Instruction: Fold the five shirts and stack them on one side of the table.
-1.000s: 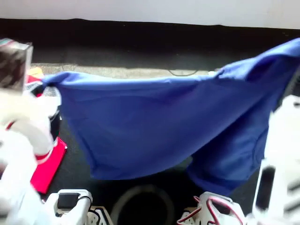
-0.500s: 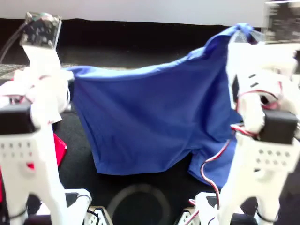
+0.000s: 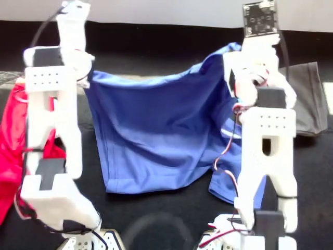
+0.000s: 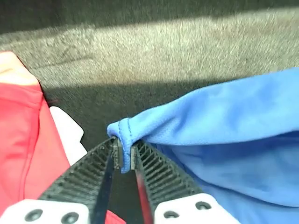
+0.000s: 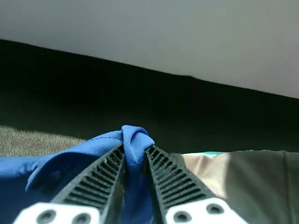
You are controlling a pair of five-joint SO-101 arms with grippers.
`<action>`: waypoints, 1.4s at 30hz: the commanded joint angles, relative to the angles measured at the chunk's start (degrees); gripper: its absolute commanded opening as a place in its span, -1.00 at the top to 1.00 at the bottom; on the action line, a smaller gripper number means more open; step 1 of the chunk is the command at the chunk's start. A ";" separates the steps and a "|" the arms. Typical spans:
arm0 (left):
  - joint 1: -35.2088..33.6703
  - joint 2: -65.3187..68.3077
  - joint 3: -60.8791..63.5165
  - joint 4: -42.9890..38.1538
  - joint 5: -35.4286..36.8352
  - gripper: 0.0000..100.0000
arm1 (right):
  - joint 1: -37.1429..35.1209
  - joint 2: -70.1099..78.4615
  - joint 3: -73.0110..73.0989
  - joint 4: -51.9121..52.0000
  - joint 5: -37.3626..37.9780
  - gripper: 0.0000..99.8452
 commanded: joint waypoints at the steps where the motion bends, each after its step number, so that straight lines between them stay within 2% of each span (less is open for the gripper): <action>1: 4.97 4.70 -2.86 5.19 3.16 0.98 | -0.22 2.33 -0.04 -1.01 0.70 0.99; 5: 6.99 9.80 -3.12 5.98 15.82 0.98 | -0.13 5.67 -0.22 -1.01 0.70 0.99; 9: 8.13 13.23 -3.12 0.97 21.71 0.98 | -0.04 8.22 -0.22 -1.01 0.70 0.99; 13: 7.87 15.78 -3.21 -4.31 22.33 0.93 | 0.04 9.36 -0.04 -1.01 0.70 0.99; 18: 6.29 17.27 -3.21 -7.82 22.51 0.60 | 0.04 9.89 -0.04 -1.10 0.70 0.99; 21: 4.09 17.10 -3.30 -10.20 22.59 0.61 | 0.04 9.98 -0.04 -1.10 0.70 0.99; 25: 0.57 17.80 -2.77 -17.85 22.59 0.62 | 0.04 9.89 -0.04 -1.10 0.70 0.99; 31: -1.19 21.76 -5.41 -26.64 22.59 0.62 | -0.04 9.89 0.04 -1.10 0.70 0.99; 36: -2.59 25.01 -12.00 -25.67 22.68 0.62 | -0.04 9.80 0.04 -1.01 0.70 0.99; 42: -0.75 25.36 -20.35 -13.10 22.68 0.62 | -0.13 9.80 0.04 -1.01 0.70 0.99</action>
